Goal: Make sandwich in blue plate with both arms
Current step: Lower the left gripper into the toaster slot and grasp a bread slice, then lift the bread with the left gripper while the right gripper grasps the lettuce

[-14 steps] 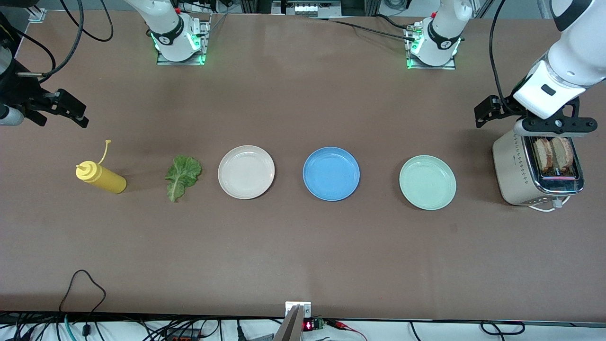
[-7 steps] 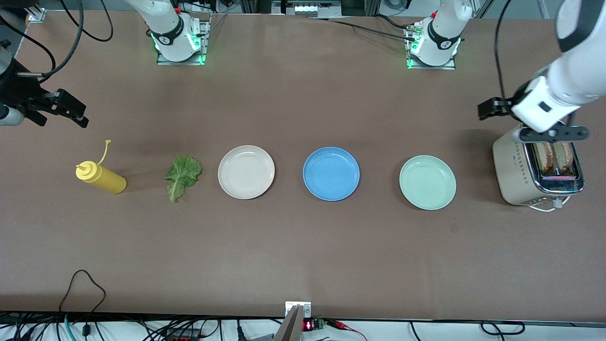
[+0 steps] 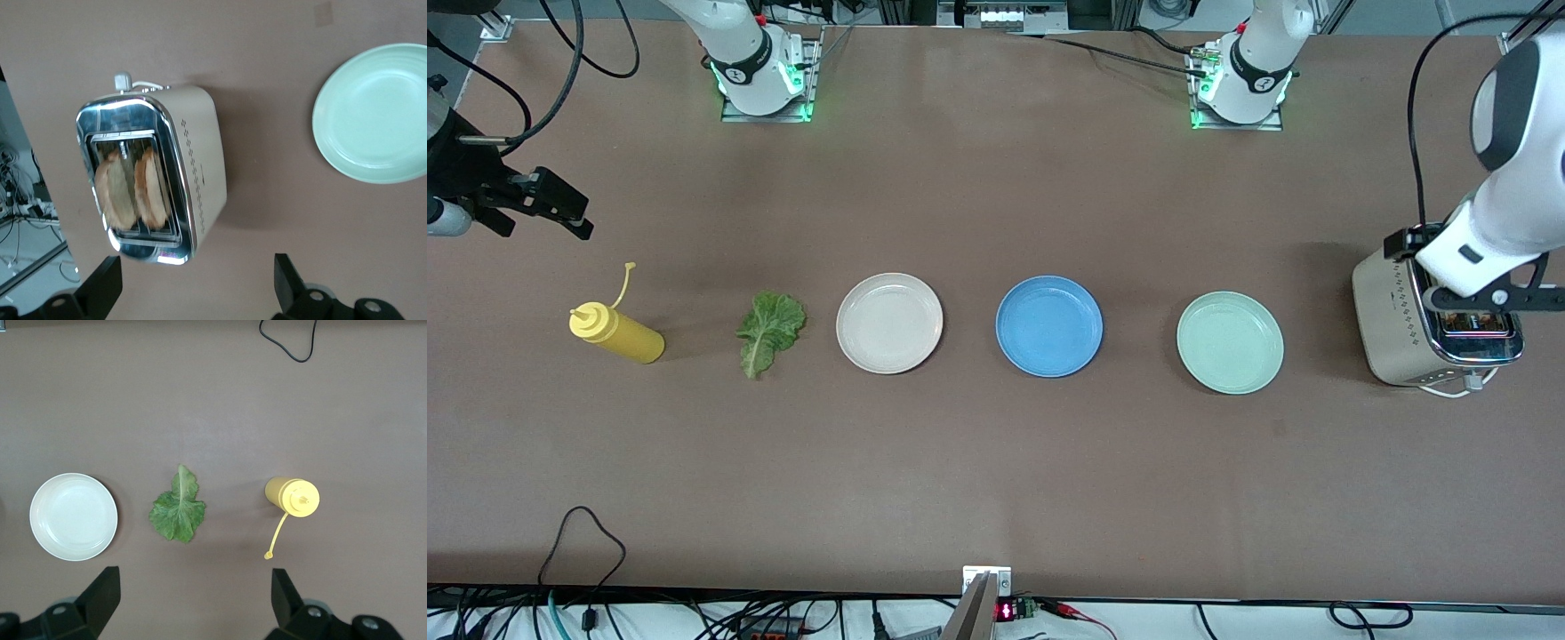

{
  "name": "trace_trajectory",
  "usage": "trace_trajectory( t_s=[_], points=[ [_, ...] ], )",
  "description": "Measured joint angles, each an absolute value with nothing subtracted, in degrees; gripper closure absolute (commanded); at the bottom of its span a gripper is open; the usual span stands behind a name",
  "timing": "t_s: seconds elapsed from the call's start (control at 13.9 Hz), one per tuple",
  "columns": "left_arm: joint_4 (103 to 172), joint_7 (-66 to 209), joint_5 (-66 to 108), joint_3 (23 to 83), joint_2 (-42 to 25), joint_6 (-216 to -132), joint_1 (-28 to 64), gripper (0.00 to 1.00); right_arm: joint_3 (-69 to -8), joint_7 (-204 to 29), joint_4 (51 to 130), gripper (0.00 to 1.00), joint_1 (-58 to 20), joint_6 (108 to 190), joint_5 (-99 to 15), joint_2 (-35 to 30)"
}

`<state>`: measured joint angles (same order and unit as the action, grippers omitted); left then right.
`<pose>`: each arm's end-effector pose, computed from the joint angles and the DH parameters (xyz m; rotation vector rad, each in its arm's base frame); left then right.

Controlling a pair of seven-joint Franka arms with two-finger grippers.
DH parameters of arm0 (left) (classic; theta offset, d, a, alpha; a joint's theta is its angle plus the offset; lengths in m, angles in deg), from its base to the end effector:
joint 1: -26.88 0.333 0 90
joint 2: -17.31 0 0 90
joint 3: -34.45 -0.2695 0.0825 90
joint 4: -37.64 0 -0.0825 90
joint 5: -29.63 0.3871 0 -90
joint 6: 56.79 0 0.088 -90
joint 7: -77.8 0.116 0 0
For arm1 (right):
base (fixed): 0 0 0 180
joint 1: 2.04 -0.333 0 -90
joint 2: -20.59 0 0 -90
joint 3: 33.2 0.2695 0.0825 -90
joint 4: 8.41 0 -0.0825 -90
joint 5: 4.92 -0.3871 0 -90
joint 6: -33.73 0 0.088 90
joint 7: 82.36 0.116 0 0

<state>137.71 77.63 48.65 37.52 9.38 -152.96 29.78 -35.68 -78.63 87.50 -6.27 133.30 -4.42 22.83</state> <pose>0.5767 0.0337 0.4212 -2.8073 0.0992 0.2888 0.5627 0.0160 0.5567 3.1349 -0.0527 0.1619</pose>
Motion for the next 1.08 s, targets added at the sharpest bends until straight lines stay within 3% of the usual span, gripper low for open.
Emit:
trace_trajectory(
  t_s=[0.22,0.72,1.08],
  points=[
    [143.4,79.7,48.7,37.5,9.3,-163.0,33.2,0.00,-35.7,-78.6,87.5,0.00,-6.3,133.3,-4.4,22.8],
    [153.3,86.8,48.7,37.5,9.4,-178.6,40.6,0.16,-35.7,-78.6,87.5,0.00,-6.3,133.3,-4.4,22.8],
    [156.7,89.4,48.7,37.5,9.6,-181.3,44.0,0.56,-35.7,-78.6,87.5,0.00,-6.3,133.3,-4.4,22.8]
  ],
)
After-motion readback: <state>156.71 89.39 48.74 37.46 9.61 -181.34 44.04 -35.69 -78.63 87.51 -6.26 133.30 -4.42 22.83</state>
